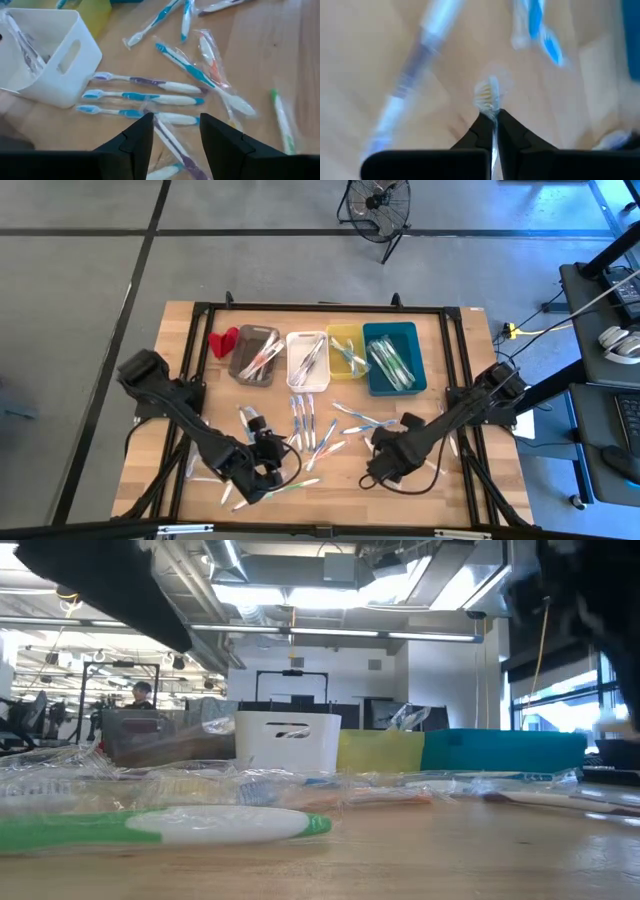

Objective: Pick & Place Toothbrushes
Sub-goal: Put the right orange toothbrush into the black bin

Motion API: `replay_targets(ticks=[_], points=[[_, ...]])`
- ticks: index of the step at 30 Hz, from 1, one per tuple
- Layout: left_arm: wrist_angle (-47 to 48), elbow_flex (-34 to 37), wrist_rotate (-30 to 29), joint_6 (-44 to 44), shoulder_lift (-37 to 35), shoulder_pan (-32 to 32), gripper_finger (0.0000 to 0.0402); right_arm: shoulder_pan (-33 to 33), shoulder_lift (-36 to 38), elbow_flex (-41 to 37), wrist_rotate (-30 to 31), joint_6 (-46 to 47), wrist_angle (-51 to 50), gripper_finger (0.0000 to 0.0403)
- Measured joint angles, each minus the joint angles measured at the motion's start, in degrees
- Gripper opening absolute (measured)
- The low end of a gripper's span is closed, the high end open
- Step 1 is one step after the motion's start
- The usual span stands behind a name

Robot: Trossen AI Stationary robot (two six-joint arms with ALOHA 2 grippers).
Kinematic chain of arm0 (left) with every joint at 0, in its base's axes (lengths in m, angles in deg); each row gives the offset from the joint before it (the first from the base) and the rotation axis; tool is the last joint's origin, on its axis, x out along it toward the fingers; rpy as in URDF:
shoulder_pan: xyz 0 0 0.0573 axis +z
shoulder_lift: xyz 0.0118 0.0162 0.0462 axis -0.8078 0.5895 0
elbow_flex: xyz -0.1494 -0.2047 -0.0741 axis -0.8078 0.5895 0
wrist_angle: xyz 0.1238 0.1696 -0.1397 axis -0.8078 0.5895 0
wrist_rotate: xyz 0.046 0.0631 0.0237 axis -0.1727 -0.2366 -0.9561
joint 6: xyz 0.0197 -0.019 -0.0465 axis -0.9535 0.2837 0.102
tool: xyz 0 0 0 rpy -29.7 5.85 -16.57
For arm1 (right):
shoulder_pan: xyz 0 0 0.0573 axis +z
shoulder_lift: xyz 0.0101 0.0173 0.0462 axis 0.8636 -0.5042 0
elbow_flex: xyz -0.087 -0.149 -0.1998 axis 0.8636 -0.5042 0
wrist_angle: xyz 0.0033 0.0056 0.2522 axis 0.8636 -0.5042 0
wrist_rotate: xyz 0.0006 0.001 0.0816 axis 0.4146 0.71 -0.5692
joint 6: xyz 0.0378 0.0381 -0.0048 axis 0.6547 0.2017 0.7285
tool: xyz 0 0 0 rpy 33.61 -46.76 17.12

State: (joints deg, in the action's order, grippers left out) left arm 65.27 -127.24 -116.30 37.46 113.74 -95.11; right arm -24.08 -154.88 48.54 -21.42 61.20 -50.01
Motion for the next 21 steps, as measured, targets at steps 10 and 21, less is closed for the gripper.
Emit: replay_targets(ticks=[10, 21], points=[[-15.3, 0.0, -4.3, -16.6, -1.0, 0.6, 0.015, 3.2, 0.3, 19.9, 19.4, -13.3, 2.4, 0.0005], [-48.2, 0.0, 4.1, -43.1, -1.1, 2.1, 0.0149, 7.0, 0.4, 28.4, 32.4, -42.3, 25.5, 0.0005]])
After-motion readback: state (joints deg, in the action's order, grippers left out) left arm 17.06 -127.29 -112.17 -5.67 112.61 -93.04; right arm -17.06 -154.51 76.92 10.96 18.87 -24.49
